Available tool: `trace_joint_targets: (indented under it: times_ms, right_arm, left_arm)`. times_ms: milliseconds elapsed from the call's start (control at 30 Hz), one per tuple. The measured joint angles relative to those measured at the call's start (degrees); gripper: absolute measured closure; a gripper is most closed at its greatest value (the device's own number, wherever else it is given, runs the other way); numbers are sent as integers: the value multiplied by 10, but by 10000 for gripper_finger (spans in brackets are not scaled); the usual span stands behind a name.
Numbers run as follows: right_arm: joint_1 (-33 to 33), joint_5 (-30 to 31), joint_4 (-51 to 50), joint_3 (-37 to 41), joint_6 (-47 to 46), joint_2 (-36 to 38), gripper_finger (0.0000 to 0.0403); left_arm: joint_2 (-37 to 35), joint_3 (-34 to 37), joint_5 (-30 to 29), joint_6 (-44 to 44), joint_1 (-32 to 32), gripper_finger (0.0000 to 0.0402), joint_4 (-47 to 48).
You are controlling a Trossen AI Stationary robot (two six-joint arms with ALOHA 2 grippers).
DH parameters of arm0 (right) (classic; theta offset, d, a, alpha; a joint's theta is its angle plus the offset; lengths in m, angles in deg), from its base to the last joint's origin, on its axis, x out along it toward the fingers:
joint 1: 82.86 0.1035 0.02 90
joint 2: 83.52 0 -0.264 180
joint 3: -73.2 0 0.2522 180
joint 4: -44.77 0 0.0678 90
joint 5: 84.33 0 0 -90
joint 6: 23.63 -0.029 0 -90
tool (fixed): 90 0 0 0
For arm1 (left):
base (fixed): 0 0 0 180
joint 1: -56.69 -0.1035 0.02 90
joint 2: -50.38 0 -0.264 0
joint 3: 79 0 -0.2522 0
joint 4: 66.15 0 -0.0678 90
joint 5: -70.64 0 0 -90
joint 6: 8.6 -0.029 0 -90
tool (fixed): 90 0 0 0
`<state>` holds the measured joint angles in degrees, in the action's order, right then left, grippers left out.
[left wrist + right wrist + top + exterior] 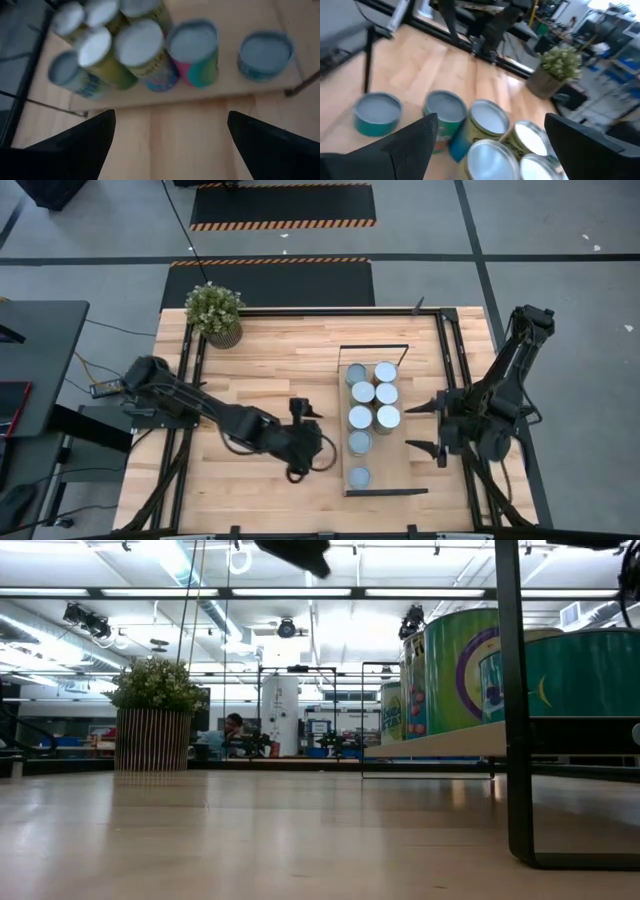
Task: Pick and place cans onto a shelf
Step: Return to Home Position
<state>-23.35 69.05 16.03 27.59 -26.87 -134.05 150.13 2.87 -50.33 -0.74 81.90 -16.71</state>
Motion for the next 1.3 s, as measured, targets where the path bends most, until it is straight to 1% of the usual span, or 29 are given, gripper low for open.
trace_joint_targets:
  times_ms: [133,233,333,467,633,733,1067,1200,1300]
  right_arm:
    - [-12,-47,47,34,8,55,29]
    - [-25,-80,96,64,31,92,30]
    - [-36,-89,123,90,52,125,30]
    - [-46,-102,159,118,88,169,30]
    - [-65,-165,214,141,136,222,30]
    - [-75,-188,238,152,168,255,30]
    - [-97,-196,225,156,234,352,30]
    - [-106,-196,209,157,239,386,30]
    - [-113,-196,210,173,242,416,30]
  left_arm:
    - [-66,79,-21,-16,-3,10,-88]
    - [-112,137,-25,-30,-7,10,-160]
    - [-153,190,-24,-39,-12,10,-224]
    - [-205,255,-23,-39,-19,10,-280]
    - [-267,323,-23,-37,-28,10,-327]
    - [-304,361,-22,-40,-37,10,-364]
    - [-411,492,-22,-61,-83,10,-468]
    - [-458,553,-23,-63,-100,10,-514]
    - [-495,607,-24,-58,-111,10,-559]
